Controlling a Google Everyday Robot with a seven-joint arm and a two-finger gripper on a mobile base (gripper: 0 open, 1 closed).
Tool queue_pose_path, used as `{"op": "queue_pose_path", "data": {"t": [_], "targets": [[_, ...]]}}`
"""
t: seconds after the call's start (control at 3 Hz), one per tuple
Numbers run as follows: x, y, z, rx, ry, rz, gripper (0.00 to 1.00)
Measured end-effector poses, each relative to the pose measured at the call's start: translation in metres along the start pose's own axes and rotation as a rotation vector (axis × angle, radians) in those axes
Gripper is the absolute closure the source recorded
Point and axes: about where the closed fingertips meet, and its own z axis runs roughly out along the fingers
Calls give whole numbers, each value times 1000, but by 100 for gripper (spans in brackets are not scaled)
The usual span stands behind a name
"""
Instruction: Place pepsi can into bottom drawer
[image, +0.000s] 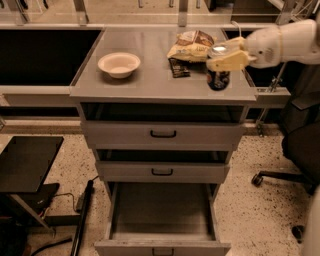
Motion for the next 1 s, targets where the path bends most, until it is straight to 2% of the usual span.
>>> {"op": "queue_pose_path", "data": {"t": [0.33, 0.67, 1.0], "targets": [[-50, 72, -54, 24, -74, -56, 100], [-82, 145, -76, 18, -156, -64, 100], [-52, 161, -85, 22, -142, 1, 100]]}}
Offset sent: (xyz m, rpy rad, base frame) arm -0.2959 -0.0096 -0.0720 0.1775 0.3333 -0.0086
